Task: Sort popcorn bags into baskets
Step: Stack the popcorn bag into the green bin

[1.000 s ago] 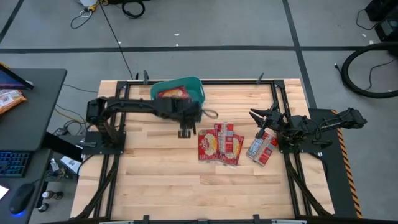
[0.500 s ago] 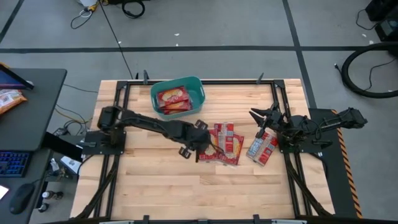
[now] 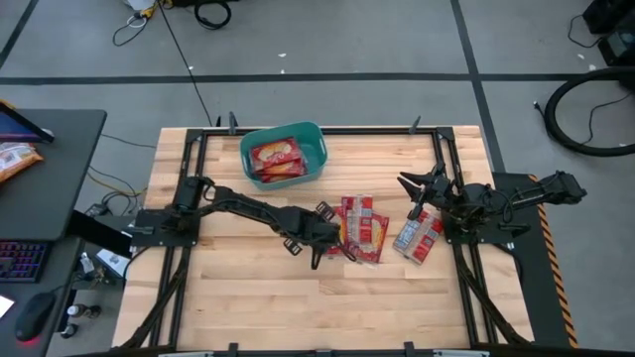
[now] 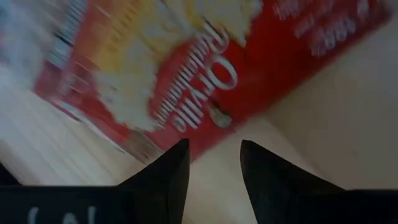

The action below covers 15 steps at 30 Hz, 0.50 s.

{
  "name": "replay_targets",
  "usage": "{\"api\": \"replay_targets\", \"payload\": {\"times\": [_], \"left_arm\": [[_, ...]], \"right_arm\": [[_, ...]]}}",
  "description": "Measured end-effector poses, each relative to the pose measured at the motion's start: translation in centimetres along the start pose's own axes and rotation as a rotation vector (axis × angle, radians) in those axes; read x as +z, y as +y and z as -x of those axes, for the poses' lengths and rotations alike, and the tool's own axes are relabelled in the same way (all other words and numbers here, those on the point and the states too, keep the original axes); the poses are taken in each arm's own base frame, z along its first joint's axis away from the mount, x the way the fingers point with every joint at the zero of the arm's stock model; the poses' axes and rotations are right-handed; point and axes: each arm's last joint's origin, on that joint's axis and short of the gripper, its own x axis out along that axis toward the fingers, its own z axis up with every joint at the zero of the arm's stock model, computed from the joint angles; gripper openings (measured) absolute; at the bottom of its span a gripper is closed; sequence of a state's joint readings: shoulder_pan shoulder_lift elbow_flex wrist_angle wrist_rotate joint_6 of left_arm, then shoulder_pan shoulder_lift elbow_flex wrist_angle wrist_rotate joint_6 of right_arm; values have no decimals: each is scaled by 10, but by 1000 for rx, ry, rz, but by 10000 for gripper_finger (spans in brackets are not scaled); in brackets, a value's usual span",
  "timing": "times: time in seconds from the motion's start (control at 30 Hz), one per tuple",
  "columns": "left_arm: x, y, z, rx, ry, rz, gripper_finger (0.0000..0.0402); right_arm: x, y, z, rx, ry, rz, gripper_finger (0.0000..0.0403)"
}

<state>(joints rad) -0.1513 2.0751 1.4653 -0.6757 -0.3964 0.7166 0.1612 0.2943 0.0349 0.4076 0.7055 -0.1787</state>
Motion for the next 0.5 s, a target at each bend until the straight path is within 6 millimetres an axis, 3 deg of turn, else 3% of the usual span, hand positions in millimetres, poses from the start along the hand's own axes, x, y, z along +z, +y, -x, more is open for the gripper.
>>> {"api": "replay_targets", "payload": {"times": [0.5], "left_arm": [[8, -7, -19, -27, -19, -80, 144]], "right_arm": [[2, 0, 0, -2, -14, -12, 80]]}}
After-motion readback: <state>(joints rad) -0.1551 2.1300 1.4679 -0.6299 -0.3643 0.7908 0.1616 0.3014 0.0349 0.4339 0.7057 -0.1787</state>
